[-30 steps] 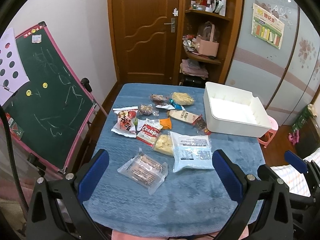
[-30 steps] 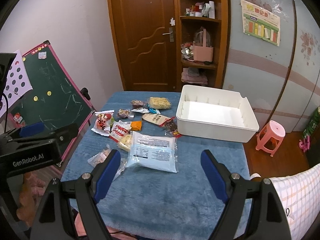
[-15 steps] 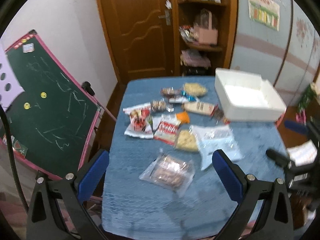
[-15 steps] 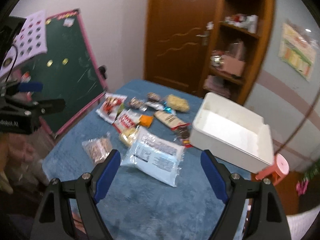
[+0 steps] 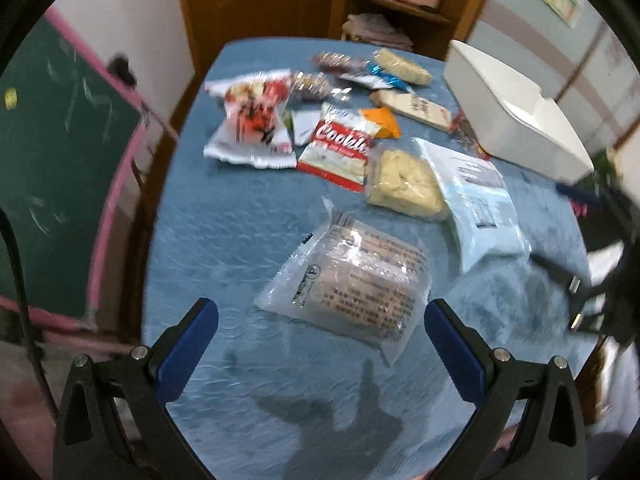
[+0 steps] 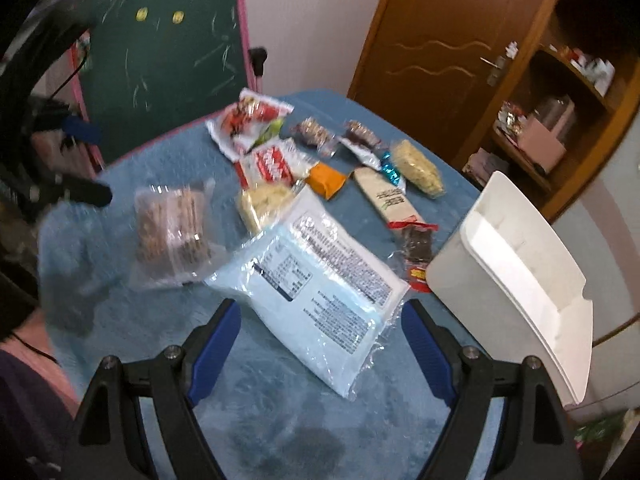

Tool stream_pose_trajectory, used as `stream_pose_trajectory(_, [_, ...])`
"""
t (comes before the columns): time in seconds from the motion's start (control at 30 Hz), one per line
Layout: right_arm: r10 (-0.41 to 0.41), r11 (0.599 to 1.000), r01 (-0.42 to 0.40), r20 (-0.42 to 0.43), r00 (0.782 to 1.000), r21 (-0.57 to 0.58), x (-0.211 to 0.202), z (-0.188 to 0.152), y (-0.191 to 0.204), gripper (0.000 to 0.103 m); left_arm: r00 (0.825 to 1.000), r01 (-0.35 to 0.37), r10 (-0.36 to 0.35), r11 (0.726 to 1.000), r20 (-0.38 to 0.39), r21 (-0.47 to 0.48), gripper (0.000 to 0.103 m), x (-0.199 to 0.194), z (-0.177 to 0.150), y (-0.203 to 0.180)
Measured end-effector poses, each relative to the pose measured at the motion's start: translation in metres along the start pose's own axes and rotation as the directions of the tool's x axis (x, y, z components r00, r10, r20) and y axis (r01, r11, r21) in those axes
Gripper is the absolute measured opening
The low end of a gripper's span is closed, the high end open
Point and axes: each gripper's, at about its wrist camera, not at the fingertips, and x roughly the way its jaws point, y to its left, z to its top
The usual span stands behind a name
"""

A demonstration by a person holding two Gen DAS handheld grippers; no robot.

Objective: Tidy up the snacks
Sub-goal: 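Grasp the clear biscuit bag with the left tool while the right tool grasps the white-blue bag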

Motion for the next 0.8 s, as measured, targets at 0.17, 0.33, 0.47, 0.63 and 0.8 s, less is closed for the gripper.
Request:
stream_pose_trajectory(0.17, [-0.114,0.989,0.116,0.029,0.993,-0.094,0.023,-0.014,0.031,0.083,0.993,0.065,-0.077,0.990,-0.095,-0.127,0.102,0.037,0.008,0.021])
stream_pose_trajectory(0.33, [-0.229,0.971,0.233,0.065,0.971,-0.053,0.038,-0.014,0.040,0.083,0.977,0.144,-0.179,0.955,-0.119,-0.258,0.101,0.053,-0.004,0.042])
stream_pose_trajectory(0.47, [-0.306,0.947,0.312,0.078,0.949,-0.071,0.055,-0.008,0.047,0.083,0.949,0.209,-0.275,0.915,-0.156,-0.346,0.101,0.071,-0.011,0.044])
stream_pose_trajectory(0.63, [-0.377,0.915,0.386,0.091,0.922,-0.119,0.070,-0.008,0.057,0.083,0.911,0.280,-0.385,0.840,-0.147,-0.465,0.102,0.089,-0.012,0.039])
stream_pose_trajectory(0.8, [-0.437,0.879,0.450,0.112,0.893,-0.156,0.078,-0.011,0.064,0.083,0.918,0.246,-0.369,0.816,-0.145,-0.523,0.102,0.097,0.003,0.028])
